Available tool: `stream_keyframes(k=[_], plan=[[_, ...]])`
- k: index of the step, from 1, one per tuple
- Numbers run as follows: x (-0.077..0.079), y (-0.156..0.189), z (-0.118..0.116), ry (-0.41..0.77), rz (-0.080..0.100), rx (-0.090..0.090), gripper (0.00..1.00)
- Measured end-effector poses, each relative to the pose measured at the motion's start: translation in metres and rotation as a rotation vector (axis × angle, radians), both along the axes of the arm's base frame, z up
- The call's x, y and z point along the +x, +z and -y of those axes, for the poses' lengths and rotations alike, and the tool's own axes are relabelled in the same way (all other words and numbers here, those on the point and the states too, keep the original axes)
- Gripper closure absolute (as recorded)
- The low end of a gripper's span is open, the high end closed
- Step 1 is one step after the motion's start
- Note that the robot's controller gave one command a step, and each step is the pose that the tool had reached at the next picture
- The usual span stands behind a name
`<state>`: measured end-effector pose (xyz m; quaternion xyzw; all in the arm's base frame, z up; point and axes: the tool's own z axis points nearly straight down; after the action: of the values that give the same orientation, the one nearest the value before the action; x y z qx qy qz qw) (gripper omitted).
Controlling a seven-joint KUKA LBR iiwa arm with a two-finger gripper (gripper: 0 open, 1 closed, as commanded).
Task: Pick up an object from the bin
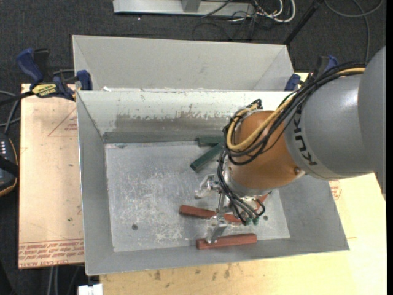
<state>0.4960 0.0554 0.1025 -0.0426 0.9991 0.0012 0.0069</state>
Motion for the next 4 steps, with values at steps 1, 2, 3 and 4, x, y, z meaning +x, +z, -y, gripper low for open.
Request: stream_keyframes(k=[1,2,3,4], plan=[[0.004,-0.021,-0.001,-0.211,0.013,0.002,0.00],[0.008,-0.025,-0.017,-0.078,0.014,0.001,1.00],[0.008,-0.025,-0.017,-0.078,0.014,0.001,1.00],[0.007,-0.022,-0.017,-0.078,0.010,0.001,1.00]])
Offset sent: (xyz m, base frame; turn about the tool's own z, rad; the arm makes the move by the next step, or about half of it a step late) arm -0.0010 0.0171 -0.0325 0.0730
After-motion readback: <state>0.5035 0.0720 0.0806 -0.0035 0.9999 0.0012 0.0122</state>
